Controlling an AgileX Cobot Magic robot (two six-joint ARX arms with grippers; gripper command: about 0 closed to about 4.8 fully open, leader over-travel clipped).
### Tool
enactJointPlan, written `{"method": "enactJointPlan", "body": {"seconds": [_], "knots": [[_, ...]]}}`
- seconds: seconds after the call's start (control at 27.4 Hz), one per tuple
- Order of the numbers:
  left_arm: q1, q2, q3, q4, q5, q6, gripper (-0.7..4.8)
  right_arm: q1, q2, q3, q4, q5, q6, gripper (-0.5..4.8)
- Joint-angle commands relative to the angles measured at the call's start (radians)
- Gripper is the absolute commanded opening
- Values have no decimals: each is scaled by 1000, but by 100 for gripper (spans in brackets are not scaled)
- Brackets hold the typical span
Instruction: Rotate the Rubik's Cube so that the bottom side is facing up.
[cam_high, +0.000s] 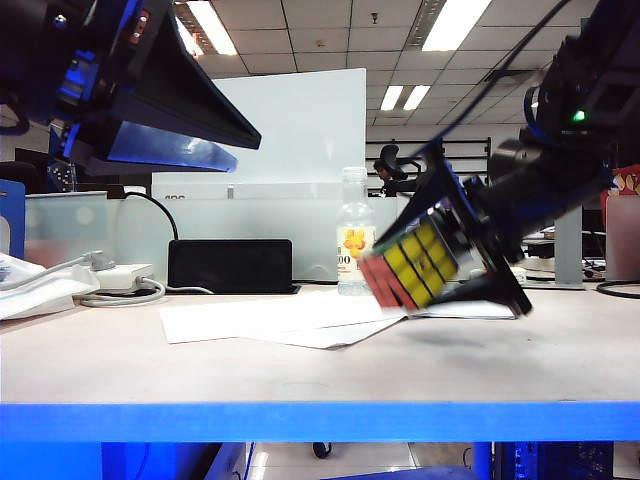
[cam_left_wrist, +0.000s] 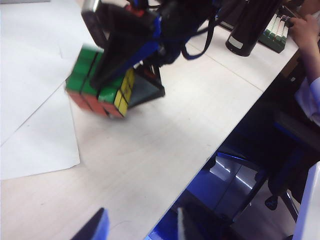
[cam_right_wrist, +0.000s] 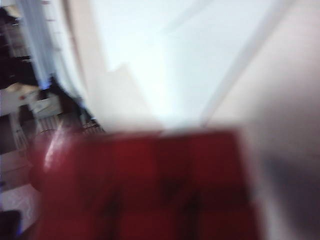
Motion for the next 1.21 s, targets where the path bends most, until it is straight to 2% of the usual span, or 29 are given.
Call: {"method": "enactJointPlan", "body": {"seconds": [0.04, 0.15, 0.26, 0.33, 0.44, 0.47, 0.55, 0.62, 0.66, 0.69, 0.73, 0.77, 0.8, 0.88, 0.91, 0.95, 1.02, 1.06, 1.1, 1.21], "knots": [[-1, -1, 2, 7, 4, 3, 185, 0, 14, 0, -14, 19, -14, 384], [-1, -1, 2, 7, 4, 3, 185, 0, 21, 0, -17, 75, -15, 392], [-1, -1, 2, 7, 3, 3, 185, 0, 21, 2, -62, 76, -34, 404], [-1, -1, 2, 7, 3, 3, 184, -1, 20, 5, -196, 93, -141, 479], [-1, -1, 2, 7, 3, 3, 185, -3, 8, 5, -357, 184, -317, 479], [-1, -1, 2, 11, -3, 5, 185, -4, -8, 5, -375, 256, -359, 479], [-1, -1, 2, 42, -47, 35, 185, -14, -48, 6, -325, 261, -364, 479], [0, -1, 2, 117, -116, 56, 185, -35, -127, 6, -195, 244, -310, 479], [0, 3, 2, 163, -172, 61, 184, -51, -183, 6, -116, 240, -269, 456], [0, 6, 2, 183, -203, 77, 185, -62, -218, 6, -70, 235, -251, 354], [0, 11, 2, 228, -303, 121, 184, -80, -279, 6, 8, 243, -248, 144], [3, 19, 2, 257, -375, 148, 184, -89, -319, 6, 55, 256, -248, 53], [21, 42, 2, 324, -506, 184, 184, -103, -392, 6, 134, 304, -250, 5], [60, 64, 2, 390, -602, 163, 179, -108, -460, 5, 195, 373, -254, -5], [98, 74, 2, 419, -624, 121, 161, -108, -502, 5, 227, 425, -267, -5], [138, 76, 2, 434, -626, 68, 122, -107, -534, 5, 251, 460, -281, -6], [245, 80, 2, 457, -604, -66, -3, -107, -602, 4, 294, 513, -318, -5], [296, 81, 2, 460, -586, -104, -5, -107, -629, 4, 307, 533, -326, -6], [355, 81, 2, 458, -559, -118, -6, -107, -655, 0, 325, 539, -331, -5], [496, 81, -5, 449, -535, -55, -6, -107, -748, -39, 388, 594, -344, -5]]}}
